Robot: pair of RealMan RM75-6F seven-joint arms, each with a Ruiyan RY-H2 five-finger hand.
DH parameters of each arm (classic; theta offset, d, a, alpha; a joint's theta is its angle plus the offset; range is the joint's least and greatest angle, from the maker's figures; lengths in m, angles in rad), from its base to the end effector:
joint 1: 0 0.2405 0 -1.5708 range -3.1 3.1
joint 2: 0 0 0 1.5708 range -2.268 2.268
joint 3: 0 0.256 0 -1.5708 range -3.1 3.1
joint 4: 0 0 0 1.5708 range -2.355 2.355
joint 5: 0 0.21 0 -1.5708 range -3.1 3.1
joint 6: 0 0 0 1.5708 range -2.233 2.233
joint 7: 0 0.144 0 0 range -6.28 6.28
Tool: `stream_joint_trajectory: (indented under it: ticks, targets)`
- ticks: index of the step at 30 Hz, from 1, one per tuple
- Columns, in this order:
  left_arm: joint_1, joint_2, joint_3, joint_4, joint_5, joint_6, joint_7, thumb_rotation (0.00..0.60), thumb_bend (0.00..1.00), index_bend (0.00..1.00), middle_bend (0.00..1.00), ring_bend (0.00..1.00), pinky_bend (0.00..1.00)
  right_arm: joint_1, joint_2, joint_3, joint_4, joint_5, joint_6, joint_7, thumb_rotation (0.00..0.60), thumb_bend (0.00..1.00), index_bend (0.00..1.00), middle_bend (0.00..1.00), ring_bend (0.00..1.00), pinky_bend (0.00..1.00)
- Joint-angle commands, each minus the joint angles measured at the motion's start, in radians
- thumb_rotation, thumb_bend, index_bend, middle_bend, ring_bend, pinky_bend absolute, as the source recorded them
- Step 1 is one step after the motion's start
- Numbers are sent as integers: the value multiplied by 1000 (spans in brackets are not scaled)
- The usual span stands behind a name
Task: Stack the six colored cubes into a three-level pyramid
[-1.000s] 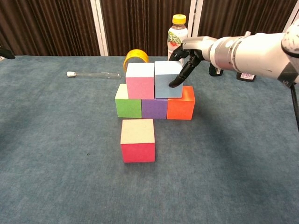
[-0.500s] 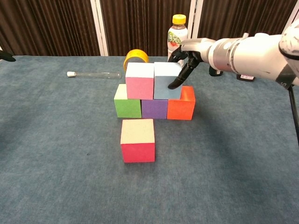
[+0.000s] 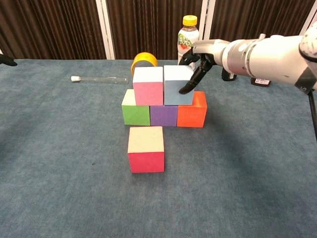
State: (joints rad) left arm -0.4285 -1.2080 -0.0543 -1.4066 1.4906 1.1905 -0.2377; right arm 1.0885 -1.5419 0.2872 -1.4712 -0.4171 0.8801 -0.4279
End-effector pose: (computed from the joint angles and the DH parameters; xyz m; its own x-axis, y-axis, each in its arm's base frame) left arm -0.2831 0.2910 0.1161 0.3314 0.1670 0.9286 0.9261 -0.2454 -0.2864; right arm -0.0719 -0.4076 -0.0137 0.2149 -0.4114 0.8858 -0.9755 -0.1334 0.1747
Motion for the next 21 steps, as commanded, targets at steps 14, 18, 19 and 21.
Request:
stream_joint_trajectory:
  ticks: [14, 18, 19, 21]
  targets:
    - [1, -5, 2, 7, -4, -7, -5, 600, 309, 108, 0, 0, 83, 8, -13, -7, 10, 12, -4, -18, 600, 274, 394, 274, 114, 190]
    - [1, -7, 2, 9, -4, -7, -5, 600, 309, 107, 0, 0, 84, 6, -9, -9, 2, 11, 0, -21, 600, 274, 330, 265, 106, 170]
    - [1, -7, 2, 9, -3, -6, -5, 600, 309, 107, 0, 0, 84, 6, -9, -9, 1, 11, 1, -21, 600, 274, 322, 264, 105, 167]
    - [1, -7, 2, 9, -3, -7, -4, 600, 309, 106, 0, 0, 84, 5, -7, -10, -2, 11, 3, -23, 600, 274, 312, 261, 103, 163]
